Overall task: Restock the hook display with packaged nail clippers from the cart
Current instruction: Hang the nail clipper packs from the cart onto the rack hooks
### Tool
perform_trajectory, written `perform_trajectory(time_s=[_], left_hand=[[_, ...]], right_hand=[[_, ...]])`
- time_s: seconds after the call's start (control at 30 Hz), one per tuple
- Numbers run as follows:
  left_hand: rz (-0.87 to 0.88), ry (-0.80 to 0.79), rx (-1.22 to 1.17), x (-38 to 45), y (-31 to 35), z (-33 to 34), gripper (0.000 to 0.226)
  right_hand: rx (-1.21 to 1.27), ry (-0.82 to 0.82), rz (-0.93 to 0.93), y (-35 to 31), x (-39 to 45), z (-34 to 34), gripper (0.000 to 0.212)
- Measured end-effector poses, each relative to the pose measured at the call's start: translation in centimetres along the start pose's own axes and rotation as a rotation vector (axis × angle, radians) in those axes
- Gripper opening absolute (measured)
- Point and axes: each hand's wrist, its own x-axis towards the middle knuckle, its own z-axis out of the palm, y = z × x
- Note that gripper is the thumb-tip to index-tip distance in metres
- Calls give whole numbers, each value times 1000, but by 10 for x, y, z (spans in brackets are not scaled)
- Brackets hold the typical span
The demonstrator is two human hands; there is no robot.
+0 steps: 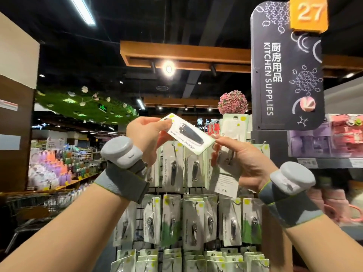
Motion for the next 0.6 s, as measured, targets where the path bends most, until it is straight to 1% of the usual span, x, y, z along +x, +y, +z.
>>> perform_trajectory(time_s=[0.07,0.13,0.17,0.23,0.37,0.43,0.53,0.6], left_hand=[[138,47,133,4,-2,-4,19],[294,65,365,7,-6,-12,21],[330,48,468,8,-8,-15,20],[322,-18,592,8,-14,-19,19],[331,-98,729,10,-21,-19,17],[337,-131,799,9,-22,-18,17],[336,-156,810,10,-23,-20,17],[308,-163,776,11,-26,-21,16]], right_hand=[[-27,-8,-26,0,-1,0,22],[-39,2,-29,2,-1,0,29],[-45,13,-26,3,0,0,33],[-58,31,-10,7,1,2,39],[-116,48,5,14,7,7,20],[-168,50,-7,16,11,10,18],[-290,28,-61,19,17,14,21],[-319,13,-77,20,22,17,25]])
